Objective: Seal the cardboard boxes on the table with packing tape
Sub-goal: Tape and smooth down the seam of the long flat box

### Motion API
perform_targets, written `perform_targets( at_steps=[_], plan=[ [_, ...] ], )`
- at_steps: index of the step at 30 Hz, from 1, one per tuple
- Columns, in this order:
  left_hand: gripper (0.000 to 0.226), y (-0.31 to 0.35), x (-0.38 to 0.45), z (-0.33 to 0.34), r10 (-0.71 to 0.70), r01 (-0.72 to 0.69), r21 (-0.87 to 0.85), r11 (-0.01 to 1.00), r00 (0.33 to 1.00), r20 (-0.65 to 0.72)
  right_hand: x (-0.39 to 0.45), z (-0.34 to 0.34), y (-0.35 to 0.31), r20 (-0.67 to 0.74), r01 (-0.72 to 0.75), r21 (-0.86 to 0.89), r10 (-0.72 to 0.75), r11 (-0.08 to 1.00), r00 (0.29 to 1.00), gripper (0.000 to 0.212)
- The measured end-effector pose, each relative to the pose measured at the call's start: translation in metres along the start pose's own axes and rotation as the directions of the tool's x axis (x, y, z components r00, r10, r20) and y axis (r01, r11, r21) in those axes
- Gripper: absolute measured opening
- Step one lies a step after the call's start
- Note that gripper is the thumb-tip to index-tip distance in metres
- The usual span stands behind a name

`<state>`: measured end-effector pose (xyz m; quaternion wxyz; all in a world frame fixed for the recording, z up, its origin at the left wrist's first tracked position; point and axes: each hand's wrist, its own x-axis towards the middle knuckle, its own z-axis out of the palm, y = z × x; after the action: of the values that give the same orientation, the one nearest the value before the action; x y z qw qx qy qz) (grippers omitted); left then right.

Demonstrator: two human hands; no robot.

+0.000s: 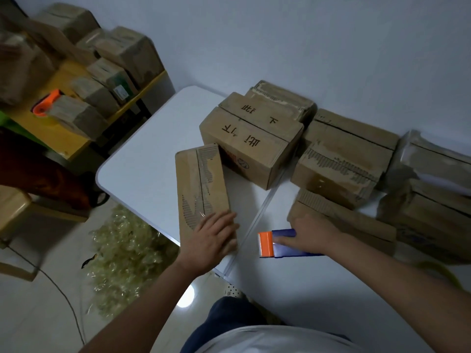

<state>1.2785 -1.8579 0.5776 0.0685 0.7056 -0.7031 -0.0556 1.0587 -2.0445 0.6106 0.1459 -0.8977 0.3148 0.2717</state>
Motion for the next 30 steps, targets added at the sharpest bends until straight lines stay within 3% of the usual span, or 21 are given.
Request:
perform_targets(
  at_steps=[3, 6, 9, 15, 22, 27, 30],
  plan=[
    [0.034, 0.008, 0.003, 0.003, -0.068, 0.064, -0.192, 0.979, 0.998, -0.016, -0.002, -0.005, 0.003, 0.032, 0.012, 0.069, -0.014, 0.998, 0.999, 0.062],
    [0.031, 0.008, 0.002, 0.007, -0.094, 0.082, -0.230, 0.970, 0.995, -0.045, -0.004, -0.009, -0.001, -0.013, -0.007, 0.132, 0.009, 0.991, 1.000, 0.051],
    [0.034, 0.010, 0.003, 0.007, -0.143, 0.135, -0.269, 0.954, 0.990, -0.010, -0.001, -0.005, -0.015, -0.042, -0.034, 0.061, 0.037, 0.998, 0.998, 0.053],
    [0.034, 0.010, 0.003, 0.008, -0.149, 0.148, -0.274, 0.950, 0.989, 0.016, 0.013, 0.002, -0.043, -0.054, -0.083, 0.086, 0.088, 0.993, 0.995, 0.054],
    [0.018, 0.009, 0.001, 0.010, -0.151, 0.142, -0.256, 0.956, 0.988, -0.016, -0.001, 0.019, -0.005, -0.056, -0.293, 0.074, 0.297, 0.953, 0.953, 0.049],
    [0.017, 0.008, 0.000, 0.011, -0.150, 0.140, -0.250, 0.958, 0.988, -0.021, -0.017, 0.053, -0.016, -0.037, -0.313, 0.246, 0.332, 0.917, 0.943, 0.038],
    [0.019, 0.007, -0.001, 0.012, -0.150, 0.142, -0.244, 0.959, 0.989, -0.016, -0.022, 0.063, -0.021, -0.256, -0.212, 0.223, 0.268, 0.951, 0.929, 0.027]
  ],
)
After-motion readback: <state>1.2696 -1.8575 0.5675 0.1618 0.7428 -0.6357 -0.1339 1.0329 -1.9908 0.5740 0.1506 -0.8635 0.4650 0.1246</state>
